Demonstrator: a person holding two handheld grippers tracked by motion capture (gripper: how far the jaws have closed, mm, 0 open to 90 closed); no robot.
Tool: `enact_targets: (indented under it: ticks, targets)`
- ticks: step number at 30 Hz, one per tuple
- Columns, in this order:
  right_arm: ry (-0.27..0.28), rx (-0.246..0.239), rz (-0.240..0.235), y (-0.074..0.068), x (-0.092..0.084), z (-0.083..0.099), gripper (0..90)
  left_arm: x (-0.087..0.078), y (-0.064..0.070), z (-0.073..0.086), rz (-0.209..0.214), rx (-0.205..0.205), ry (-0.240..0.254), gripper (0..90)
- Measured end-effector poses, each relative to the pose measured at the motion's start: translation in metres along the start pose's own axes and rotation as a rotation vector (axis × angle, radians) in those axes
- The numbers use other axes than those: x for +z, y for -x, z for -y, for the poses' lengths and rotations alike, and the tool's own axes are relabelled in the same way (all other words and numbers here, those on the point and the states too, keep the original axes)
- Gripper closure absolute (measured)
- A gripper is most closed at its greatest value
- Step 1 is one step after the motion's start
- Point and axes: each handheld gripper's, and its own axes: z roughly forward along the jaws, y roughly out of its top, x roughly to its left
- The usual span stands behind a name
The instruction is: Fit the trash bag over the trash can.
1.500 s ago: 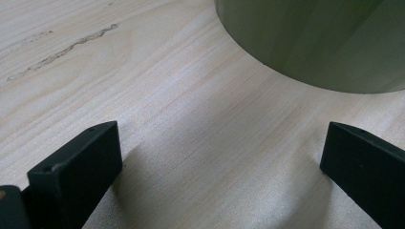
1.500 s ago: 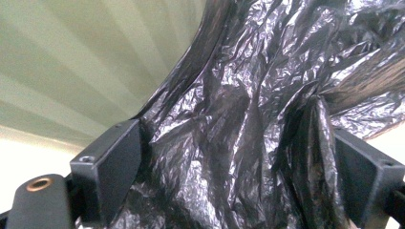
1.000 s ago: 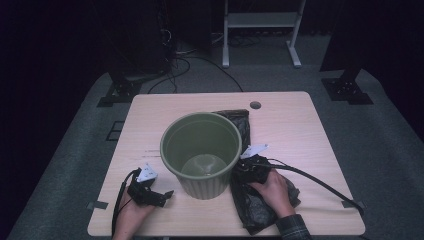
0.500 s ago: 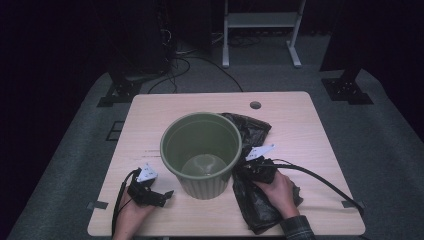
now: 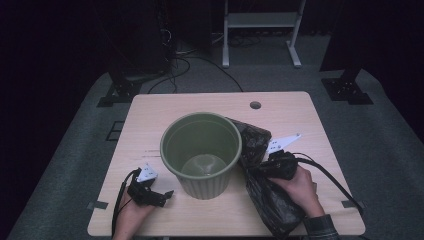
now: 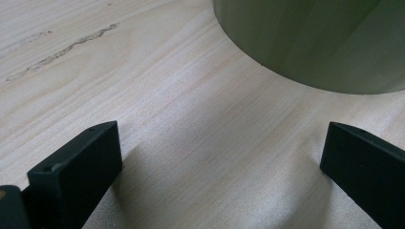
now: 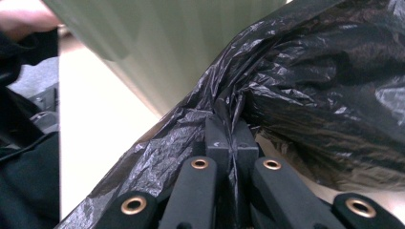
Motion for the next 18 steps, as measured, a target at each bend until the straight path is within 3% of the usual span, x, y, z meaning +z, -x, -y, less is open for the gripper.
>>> enact_targets:
  ticks: [9,13,18]
  targets:
    - [0.006,-0.088,-0.027,-0.022,-0.036,-0.033,89.4,0.0,0.0,0.0,0.0,0.003,-0.002,0.0]
    - [0.035,-0.132,-0.074,-0.032,-0.053,-0.05,89.4,0.0,0.0,0.0,0.0,0.003,-0.002,0.0]
    - [0.027,-0.184,-0.118,-0.043,-0.066,-0.073,89.4,0.0,0.0,0.0,0.0,0.003,-0.001,0.0]
